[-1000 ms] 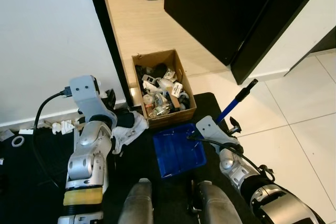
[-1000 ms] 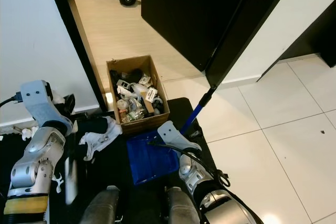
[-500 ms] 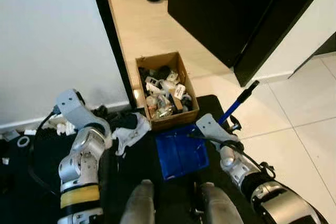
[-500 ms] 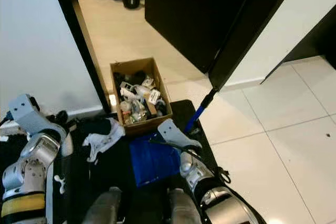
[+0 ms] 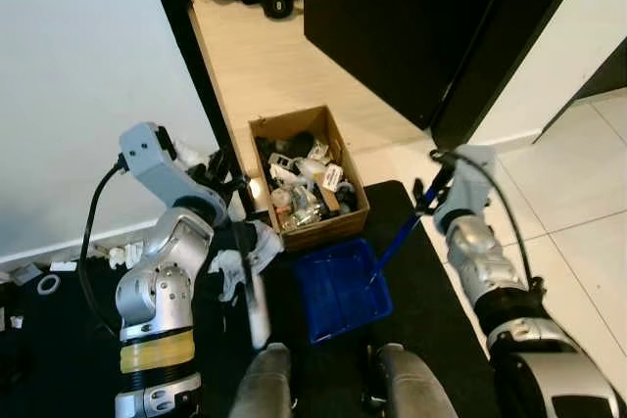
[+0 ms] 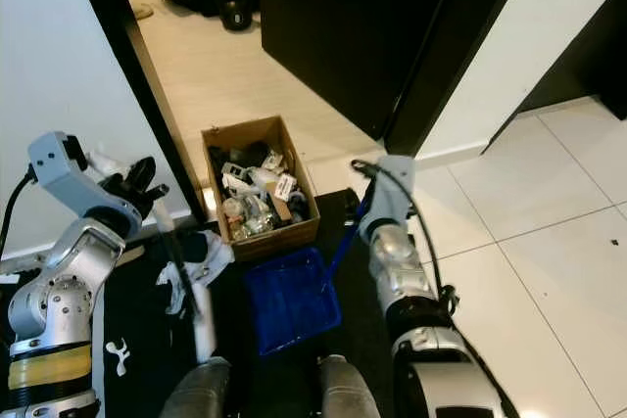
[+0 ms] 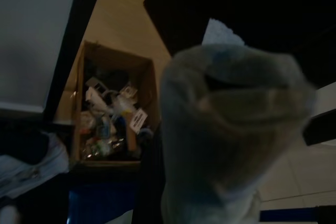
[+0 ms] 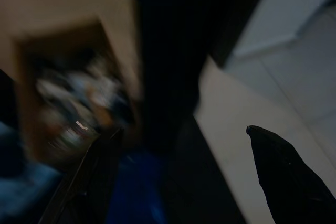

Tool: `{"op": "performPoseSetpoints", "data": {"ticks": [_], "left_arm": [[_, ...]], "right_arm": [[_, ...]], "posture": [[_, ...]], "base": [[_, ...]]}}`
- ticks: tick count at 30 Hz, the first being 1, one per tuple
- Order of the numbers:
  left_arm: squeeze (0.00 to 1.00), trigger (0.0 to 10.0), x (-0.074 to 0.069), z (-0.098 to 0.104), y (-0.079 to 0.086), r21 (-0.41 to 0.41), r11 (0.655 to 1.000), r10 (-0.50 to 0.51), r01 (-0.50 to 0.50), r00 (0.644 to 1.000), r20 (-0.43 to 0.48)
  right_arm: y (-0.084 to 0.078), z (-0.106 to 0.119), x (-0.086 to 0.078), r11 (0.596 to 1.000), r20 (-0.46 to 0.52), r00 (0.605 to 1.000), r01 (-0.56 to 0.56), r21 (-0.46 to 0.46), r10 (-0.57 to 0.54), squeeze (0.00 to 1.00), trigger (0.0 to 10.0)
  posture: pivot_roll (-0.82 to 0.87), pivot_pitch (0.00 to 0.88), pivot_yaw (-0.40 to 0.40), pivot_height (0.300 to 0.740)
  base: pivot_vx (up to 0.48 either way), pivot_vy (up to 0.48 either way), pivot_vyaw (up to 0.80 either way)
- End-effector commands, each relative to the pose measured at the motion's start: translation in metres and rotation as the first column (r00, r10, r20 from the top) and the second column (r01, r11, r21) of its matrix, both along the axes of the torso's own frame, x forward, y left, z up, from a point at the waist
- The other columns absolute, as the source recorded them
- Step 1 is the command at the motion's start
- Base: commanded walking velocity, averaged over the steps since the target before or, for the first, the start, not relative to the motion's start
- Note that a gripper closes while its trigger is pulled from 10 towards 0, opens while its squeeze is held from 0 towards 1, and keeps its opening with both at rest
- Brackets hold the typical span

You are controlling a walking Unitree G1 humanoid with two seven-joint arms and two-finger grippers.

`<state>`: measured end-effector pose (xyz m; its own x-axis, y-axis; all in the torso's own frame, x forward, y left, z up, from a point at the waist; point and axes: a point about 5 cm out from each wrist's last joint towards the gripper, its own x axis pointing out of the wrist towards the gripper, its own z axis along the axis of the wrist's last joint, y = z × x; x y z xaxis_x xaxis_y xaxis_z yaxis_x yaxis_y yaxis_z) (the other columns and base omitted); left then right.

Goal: Sweep floor

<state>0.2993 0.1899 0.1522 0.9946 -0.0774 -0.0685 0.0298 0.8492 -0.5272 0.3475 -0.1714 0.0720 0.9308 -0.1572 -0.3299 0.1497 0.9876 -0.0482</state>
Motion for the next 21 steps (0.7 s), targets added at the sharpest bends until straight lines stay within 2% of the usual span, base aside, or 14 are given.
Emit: {"op": "performPoseSetpoints", "data": {"ticks": [1,3,4,7,8,10,13,15,17,21], "left_arm": [[0.00,10.0,0.000,-0.001,0.000,0.033,0.999,-0.010,0.010,1.000,-0.009],[0.00,10.0,0.000,-0.001,0.000,0.033,0.999,-0.010,0.010,1.000,-0.009],[0.00,10.0,0.000,0.000,-0.001,0.036,0.999,-0.011,0.012,1.000,-0.005],[0.00,10.0,-0.004,0.001,0.003,0.027,1.000,0.015,-0.015,1.000,-0.003],[0.00,10.0,-0.007,-0.001,0.007,0.025,0.999,0.031,-0.031,0.999,-0.009],[0.00,10.0,-0.008,-0.002,0.007,0.026,0.999,0.034,-0.034,0.999,-0.012],[0.00,10.0,-0.009,-0.002,0.008,0.026,0.999,0.036,-0.035,0.999,-0.012],[0.00,10.0,-0.010,-0.002,0.010,0.035,0.998,0.047,-0.047,0.999,-0.012],[0.00,10.0,-0.010,-0.002,0.011,0.038,0.998,0.053,-0.052,0.999,-0.011],[0.00,10.0,-0.010,-0.001,0.012,0.038,0.998,0.057,-0.056,0.998,-0.010]], "right_arm": [[0.003,-0.008,-0.006,0.997,-0.048,0.998,-0.029,0.069,0.032,0.00,10.0],[0.003,-0.008,-0.006,0.997,-0.048,0.998,-0.029,0.069,0.032,0.00,10.0],[0.004,-0.008,-0.006,0.992,-0.041,0.998,-0.042,0.116,0.047,0.00,10.0],[-0.002,-0.003,-0.003,0.990,-0.033,0.996,-0.082,0.115,0.086,0.00,10.0],[-0.005,0.002,0.001,0.989,-0.023,0.991,-0.131,0.062,0.133,0.00,10.0],[-0.006,0.005,0.004,0.987,-0.009,0.987,-0.159,0.029,0.159,0.00,10.0],[-0.006,0.008,0.006,0.987,-0.004,0.988,-0.158,0.005,0.158,0.00,10.0],[-0.009,0.020,0.014,0.991,0.028,0.991,-0.128,-0.040,0.129,0.00,10.0],[-0.010,0.021,0.017,0.989,0.028,0.991,-0.132,-0.066,0.134,0.00,10.0],[-0.005,0.016,0.018,0.978,-0.022,0.978,-0.207,-0.030,0.206,0.00,10.0]], "posture": [[0.03,0.150,0.033,0.740],[0.03,0.150,0.033,0.740],[0.03,0.150,0.033,0.740],[0.04,0.164,0.019,0.740],[0.05,0.162,0.018,0.740],[0.05,0.162,0.018,0.740],[0.05,0.159,0.013,0.740],[0.07,0.158,0.010,0.740],[0.07,0.156,0.010,0.740],[0.07,0.157,0.010,0.740]], "base": [[0.000,0.000,0.00],[0.000,0.000,0.00],[0.000,0.000,0.00],[0.000,0.000,0.00],[0.000,0.000,0.00],[0.000,0.000,0.00],[0.000,0.000,0.00],[0.000,0.000,0.00],[0.000,0.000,0.00],[0.000,0.000,0.00]]}}
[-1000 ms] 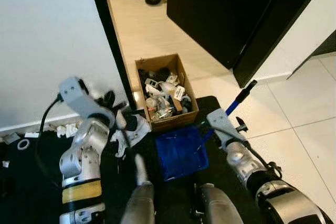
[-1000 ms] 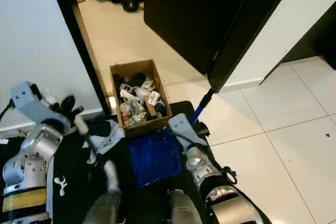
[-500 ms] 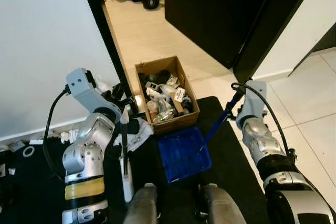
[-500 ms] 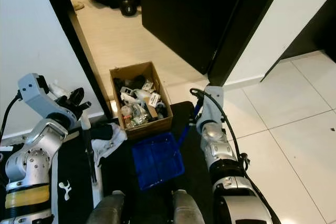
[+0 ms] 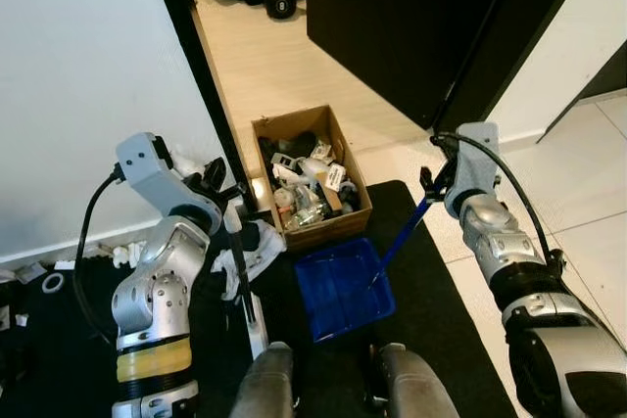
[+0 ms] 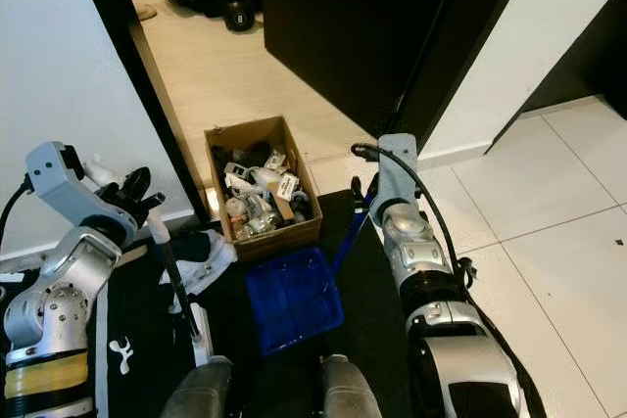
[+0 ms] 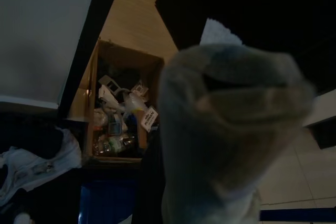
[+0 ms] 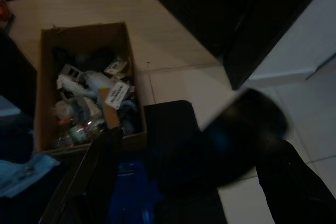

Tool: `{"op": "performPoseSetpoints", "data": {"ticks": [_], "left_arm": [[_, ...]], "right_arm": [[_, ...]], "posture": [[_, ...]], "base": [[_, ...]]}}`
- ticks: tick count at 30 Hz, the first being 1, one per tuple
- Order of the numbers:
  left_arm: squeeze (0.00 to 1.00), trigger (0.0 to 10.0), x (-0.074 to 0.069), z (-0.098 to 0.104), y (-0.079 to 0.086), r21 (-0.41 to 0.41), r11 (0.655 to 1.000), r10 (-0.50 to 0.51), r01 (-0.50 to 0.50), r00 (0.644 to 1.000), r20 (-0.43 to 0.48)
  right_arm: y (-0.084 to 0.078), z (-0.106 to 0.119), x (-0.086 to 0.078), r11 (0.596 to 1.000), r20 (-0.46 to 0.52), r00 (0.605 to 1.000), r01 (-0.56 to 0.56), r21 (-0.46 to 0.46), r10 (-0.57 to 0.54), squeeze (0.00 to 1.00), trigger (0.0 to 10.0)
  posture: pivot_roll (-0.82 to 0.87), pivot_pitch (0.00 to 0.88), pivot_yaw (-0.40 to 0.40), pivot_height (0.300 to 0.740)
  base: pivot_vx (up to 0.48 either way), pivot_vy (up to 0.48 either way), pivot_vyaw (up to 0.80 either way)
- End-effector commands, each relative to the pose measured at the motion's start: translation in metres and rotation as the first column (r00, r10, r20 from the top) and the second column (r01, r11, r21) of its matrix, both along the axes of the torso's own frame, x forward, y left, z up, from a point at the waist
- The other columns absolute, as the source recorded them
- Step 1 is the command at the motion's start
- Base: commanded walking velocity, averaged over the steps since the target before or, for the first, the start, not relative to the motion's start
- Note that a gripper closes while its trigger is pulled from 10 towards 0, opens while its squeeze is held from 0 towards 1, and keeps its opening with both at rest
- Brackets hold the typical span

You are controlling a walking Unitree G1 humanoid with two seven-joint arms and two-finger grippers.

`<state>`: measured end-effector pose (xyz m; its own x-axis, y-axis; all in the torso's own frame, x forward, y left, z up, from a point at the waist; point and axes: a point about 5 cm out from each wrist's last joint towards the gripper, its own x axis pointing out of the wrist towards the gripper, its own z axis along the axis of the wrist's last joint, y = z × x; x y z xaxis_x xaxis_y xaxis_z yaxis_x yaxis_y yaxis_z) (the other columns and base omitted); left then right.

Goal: Sweep floor

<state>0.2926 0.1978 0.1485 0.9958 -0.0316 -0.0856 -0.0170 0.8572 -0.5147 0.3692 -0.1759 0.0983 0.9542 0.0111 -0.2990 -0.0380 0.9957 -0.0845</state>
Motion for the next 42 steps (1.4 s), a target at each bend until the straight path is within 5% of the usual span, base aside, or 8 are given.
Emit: {"op": "performPoseSetpoints", "data": {"ticks": [1,15,28,30,32,33,35,42], "left_arm": [[0.00,10.0,-0.003,0.003,0.004,0.023,1.000,0.013,-0.013,1.000,0.005],[0.00,10.0,-0.007,0.005,0.008,0.044,0.999,0.029,-0.029,1.000,0.001],[0.00,10.0,-0.009,0.004,0.008,0.045,0.998,0.038,-0.038,0.999,-0.004],[0.00,10.0,-0.009,0.004,0.008,0.044,0.998,0.038,-0.038,0.999,-0.005],[0.00,10.0,-0.009,0.004,0.008,0.045,0.998,0.039,-0.039,0.999,-0.005],[0.00,10.0,-0.009,0.004,0.009,0.045,0.998,0.040,-0.039,0.999,-0.006],[0.00,10.0,-0.009,0.003,0.009,0.045,0.998,0.043,-0.042,0.999,-0.007],[0.00,10.0,-0.008,0.003,0.009,0.043,0.998,0.042,-0.041,0.999,-0.007]], "right_arm": [[0.001,-0.010,-0.004,0.999,-0.059,0.998,-0.032,0.022,0.033,0.00,10.0],[0.003,0.009,0.009,0.990,0.008,0.990,-0.139,-0.006,0.139,0.00,10.0],[0.003,0.005,0.009,0.968,-0.090,0.963,-0.252,0.018,0.252,0.00,9.8],[0.002,0.004,0.008,0.964,-0.104,0.958,-0.268,0.007,0.267,0.00,7.8],[0.001,0.004,0.008,0.963,-0.109,0.957,-0.270,0.004,0.269,0.00,7.3],[0.001,0.004,0.008,0.962,-0.111,0.956,-0.273,0.004,0.272,0.00,3.4],[-0.001,0.005,0.008,0.958,-0.116,0.952,-0.285,0.007,0.284,0.00,0.0],[-0.004,0.006,0.007,0.946,-0.131,0.938,-0.324,0.001,0.322,0.00,0.0]], "posture": [[0.07,0.159,0.009,0.740],[0.12,0.181,0.009,0.740],[0.13,0.181,0.004,0.740],[0.13,0.181,0.003,0.740],[0.13,0.180,0.002,0.740],[0.13,0.179,0.002,0.740],[0.13,0.174,0.002,0.740],[0.12,0.166,0.002,0.740]], "base": [[0.000,0.000,0.00],[0.000,0.000,0.00],[0.000,0.000,0.00],[0.000,0.000,0.00],[0.000,0.000,0.00],[0.000,0.000,0.00],[0.000,0.000,0.00],[0.000,0.000,0.00]]}}
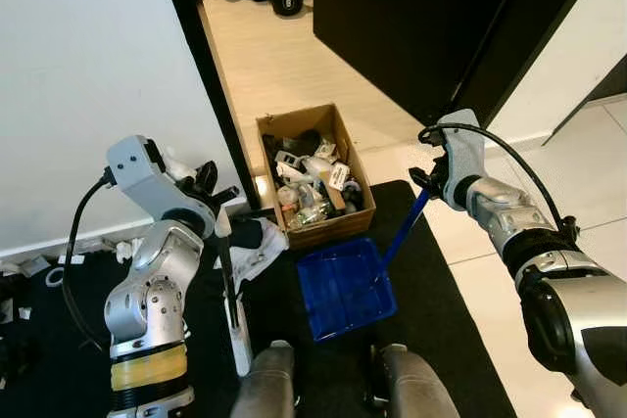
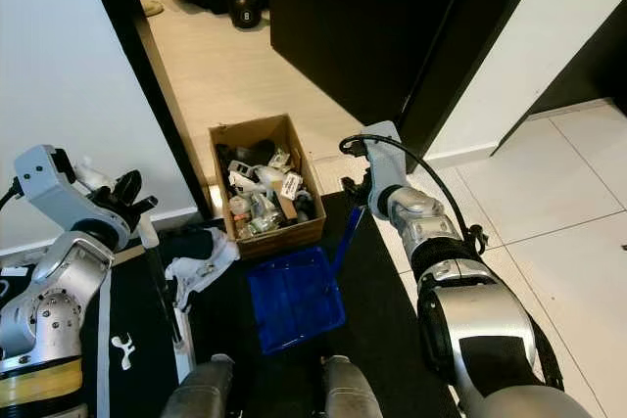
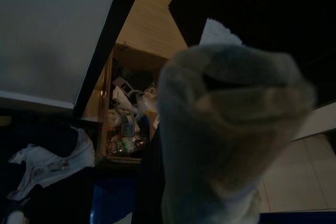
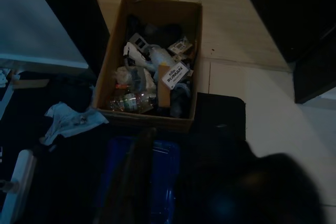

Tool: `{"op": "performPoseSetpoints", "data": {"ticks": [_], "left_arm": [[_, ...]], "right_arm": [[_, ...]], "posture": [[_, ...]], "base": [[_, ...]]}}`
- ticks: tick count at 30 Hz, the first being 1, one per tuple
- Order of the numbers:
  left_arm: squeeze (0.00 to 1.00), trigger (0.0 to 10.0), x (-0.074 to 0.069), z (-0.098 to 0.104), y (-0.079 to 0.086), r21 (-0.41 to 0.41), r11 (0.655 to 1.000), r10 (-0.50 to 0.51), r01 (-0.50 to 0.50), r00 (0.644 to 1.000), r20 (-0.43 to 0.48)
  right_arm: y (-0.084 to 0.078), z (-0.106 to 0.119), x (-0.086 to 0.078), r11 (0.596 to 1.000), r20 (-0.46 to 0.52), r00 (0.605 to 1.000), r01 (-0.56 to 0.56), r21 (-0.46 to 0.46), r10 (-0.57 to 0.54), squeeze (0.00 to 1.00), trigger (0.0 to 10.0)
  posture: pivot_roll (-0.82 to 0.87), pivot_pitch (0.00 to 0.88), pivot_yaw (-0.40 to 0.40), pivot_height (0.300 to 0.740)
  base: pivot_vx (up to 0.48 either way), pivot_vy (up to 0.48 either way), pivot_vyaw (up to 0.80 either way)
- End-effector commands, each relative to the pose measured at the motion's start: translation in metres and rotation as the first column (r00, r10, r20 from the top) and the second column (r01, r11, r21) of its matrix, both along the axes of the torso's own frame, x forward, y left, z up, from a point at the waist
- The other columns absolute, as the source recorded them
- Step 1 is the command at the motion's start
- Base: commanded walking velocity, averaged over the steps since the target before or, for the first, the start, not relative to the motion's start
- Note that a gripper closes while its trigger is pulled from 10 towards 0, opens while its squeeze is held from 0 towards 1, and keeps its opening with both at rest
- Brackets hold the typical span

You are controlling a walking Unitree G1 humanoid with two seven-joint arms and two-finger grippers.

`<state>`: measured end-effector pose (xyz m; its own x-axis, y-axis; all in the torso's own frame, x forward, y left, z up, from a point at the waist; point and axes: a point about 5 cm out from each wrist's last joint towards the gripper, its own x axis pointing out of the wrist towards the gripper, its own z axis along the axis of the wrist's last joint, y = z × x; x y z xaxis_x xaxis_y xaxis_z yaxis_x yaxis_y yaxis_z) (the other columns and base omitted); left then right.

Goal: Sweep floor

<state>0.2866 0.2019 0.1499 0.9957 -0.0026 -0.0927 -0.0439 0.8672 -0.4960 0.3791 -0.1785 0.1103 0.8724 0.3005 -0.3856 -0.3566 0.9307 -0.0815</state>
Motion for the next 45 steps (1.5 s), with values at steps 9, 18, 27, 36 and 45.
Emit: {"op": "performPoseSetpoints", "data": {"ticks": [9,18,27,36,45], "left_arm": [[0.00,10.0,0.001,0.000,0.002,0.015,1.000,0.010,-0.010,1.000,0.000],[0.00,10.0,-0.002,-0.001,0.011,0.129,0.991,-0.031,0.028,0.999,0.021],[0.00,10.0,-0.017,-0.004,0.044,0.356,0.926,-0.147,0.123,0.988,0.041],[0.00,10.0,-0.039,-0.026,0.077,0.390,0.920,-0.048,0.037,0.999,0.019],[0.00,10.0,-0.053,-0.049,0.121,0.307,0.940,0.136,-0.150,0.988,0.067]], "right_arm": [[-0.005,-0.002,-0.002,1.000,-0.011,1.000,-0.015,0.003,0.015,0.00,0.0],[0.002,0.014,0.003,0.989,0.104,0.994,-0.034,0.144,0.019,0.00,10.0],[0.023,0.022,0.001,0.967,0.155,0.987,-0.080,0.242,0.043,0.00,10.0],[0.045,0.011,-0.006,0.968,0.130,0.986,-0.134,0.212,0.108,0.00,10.0],[0.036,0.018,-0.006,0.990,0.121,0.989,-0.099,0.102,0.086,0.00,10.0]], "posture": [[0.10,0.157,-0.004,0.740],[0.08,0.157,-0.005,0.740],[0.05,0.168,0.013,0.740],[0.06,0.167,-0.015,0.740],[0.03,0.194,-0.042,0.740]], "base": [[0.000,0.000,0.00],[0.000,0.000,0.00],[0.000,0.000,0.00],[0.000,0.000,0.00],[0.000,0.000,0.00]]}}
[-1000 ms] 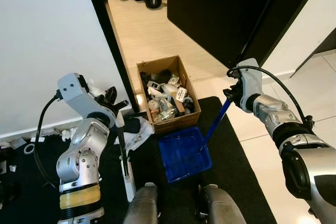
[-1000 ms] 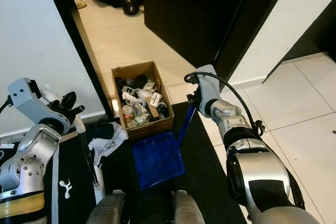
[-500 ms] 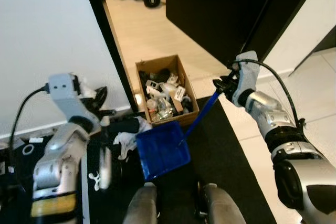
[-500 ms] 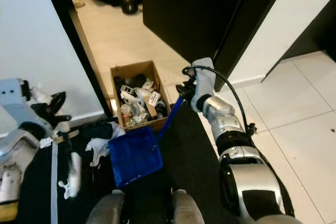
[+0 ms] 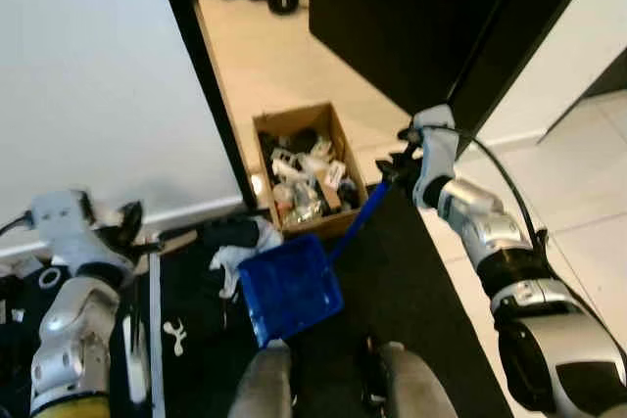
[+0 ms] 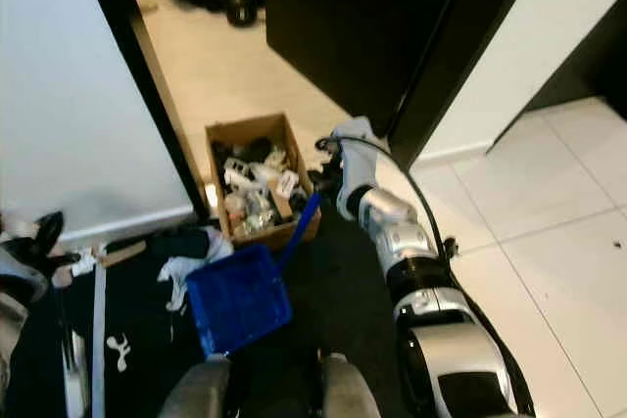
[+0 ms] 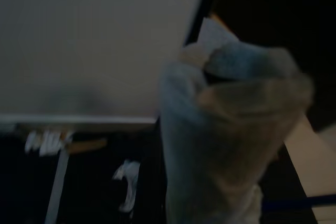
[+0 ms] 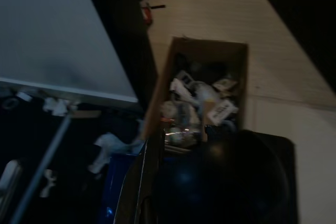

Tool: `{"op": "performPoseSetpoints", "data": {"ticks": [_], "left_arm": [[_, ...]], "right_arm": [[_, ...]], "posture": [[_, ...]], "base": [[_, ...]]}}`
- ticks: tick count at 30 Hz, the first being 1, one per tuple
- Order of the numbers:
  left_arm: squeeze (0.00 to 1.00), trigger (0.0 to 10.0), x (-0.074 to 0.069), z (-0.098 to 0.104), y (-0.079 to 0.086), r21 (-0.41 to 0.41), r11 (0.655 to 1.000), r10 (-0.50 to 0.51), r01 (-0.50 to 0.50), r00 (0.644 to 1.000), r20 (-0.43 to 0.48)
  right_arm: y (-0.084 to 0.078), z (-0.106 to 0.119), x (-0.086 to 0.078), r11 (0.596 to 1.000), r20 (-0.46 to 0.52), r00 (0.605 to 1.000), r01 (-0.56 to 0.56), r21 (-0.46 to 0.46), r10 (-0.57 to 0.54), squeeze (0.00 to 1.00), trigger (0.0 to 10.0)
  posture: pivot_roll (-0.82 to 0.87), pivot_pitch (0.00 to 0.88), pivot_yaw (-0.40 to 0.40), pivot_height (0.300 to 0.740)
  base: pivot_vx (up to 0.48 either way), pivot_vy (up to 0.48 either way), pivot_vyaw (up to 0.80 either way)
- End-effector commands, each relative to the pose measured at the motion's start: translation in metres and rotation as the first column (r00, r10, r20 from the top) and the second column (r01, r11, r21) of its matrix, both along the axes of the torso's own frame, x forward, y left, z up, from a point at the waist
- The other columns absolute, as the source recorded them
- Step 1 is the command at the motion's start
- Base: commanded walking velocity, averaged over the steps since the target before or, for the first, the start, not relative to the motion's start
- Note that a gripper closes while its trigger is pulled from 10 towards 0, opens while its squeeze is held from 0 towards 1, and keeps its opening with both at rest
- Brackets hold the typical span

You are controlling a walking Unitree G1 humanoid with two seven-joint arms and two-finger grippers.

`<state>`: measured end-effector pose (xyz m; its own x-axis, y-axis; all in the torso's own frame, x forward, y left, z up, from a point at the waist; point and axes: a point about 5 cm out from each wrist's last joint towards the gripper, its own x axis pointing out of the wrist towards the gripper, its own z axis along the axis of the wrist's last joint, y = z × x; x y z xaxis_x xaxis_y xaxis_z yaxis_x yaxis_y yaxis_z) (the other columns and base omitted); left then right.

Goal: Sweep floor

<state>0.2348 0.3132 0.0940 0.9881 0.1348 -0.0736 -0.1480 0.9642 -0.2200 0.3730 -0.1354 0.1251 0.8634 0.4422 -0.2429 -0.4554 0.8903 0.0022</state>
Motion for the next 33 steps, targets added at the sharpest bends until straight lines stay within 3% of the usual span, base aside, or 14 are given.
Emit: {"op": "performPoseSetpoints", "data": {"ticks": [1,5,8,16,19,20,27,29,30,31,33], "left_arm": [[0.00,10.0,-0.002,0.007,0.010,0.020,0.999,0.026,-0.027,0.998,0.049],[0.00,10.0,-0.002,0.002,0.015,-0.030,0.999,0.043,-0.041,0.996,0.080],[0.00,10.0,0.001,0.002,0.018,-0.043,0.999,0.037,-0.032,0.994,0.100],[0.00,10.0,0.006,0.008,0.018,0.023,0.999,-0.048,0.046,0.994,0.100],[0.00,10.0,0.007,0.019,0.019,0.072,0.993,-0.098,0.090,0.989,0.110],[0.00,10.0,0.007,0.033,0.020,0.109,0.986,-0.140,0.125,0.980,0.142],[0.00,10.0,0.007,0.060,0.024,0.178,0.971,-0.190,0.157,0.964,0.187],[0.00,10.0,0.005,0.074,0.038,0.262,0.952,-0.200,0.157,0.968,0.151],[0.00,10.0,0.005,0.074,0.038,0.262,0.952,-0.200,0.157,0.968,0.151],[0.00,10.0,0.005,0.067,0.055,0.273,0.956,-0.147,0.109,0.982,0.120],[0.00,10.0,0.006,0.058,0.059,0.252,0.964,-0.116,0.085,0.987,0.109]], "right_arm": [[-0.007,0.003,0.000,0.999,0.013,1.000,0.022,-0.028,-0.022,0.00,10.0],[-0.018,0.006,0.000,0.997,0.006,0.998,0.057,-0.051,-0.057,0.00,10.0],[-0.021,-0.005,-0.003,0.997,-0.054,0.997,0.060,-0.042,-0.062,0.00,10.0],[-0.017,-0.018,-0.007,0.996,-0.101,0.991,0.090,0.006,-0.089,0.00,10.0],[-0.016,-0.013,-0.006,0.996,-0.089,0.992,0.090,0.023,-0.088,0.00,10.0],[-0.016,-0.009,-0.006,0.996,-0.081,0.993,0.087,0.030,-0.085,0.00,10.0],[-0.018,-0.012,-0.007,0.996,-0.090,0.992,0.092,0.017,-0.090,0.00,10.0],[-0.017,-0.019,-0.009,0.996,-0.105,0.990,0.091,0.013,-0.090,0.00,10.0],[-0.017,-0.019,-0.009,0.996,-0.105,0.990,0.091,0.013,-0.090,0.00,10.0],[-0.014,-0.022,-0.012,0.996,-0.113,0.990,0.086,0.015,-0.084,0.00,10.0],[-0.013,-0.022,-0.012,0.996,-0.114,0.990,0.084,0.016,-0.082,0.00,10.0]], "posture": [[0.03,0.194,-0.042,0.740],[0.01,0.207,-0.041,0.740],[-0.01,0.215,-0.038,0.740],[0.00,0.230,-0.036,0.740],[0.00,0.234,-0.035,0.740],[0.00,0.241,-0.034,0.740],[0.01,0.246,-0.031,0.740],[0.02,0.250,-0.036,0.740],[0.02,0.250,-0.036,0.740],[0.01,0.258,-0.037,0.740],[0.00,0.260,-0.038,0.740]], "base": [[0.000,0.000,0.00],[0.000,0.000,0.00],[0.000,0.000,0.00],[0.000,0.000,0.00],[0.000,0.000,0.00],[0.000,0.000,0.00],[0.000,0.000,0.00],[0.000,0.000,0.00],[0.000,0.000,0.00],[0.000,0.000,0.00],[0.000,0.000,0.00]]}}
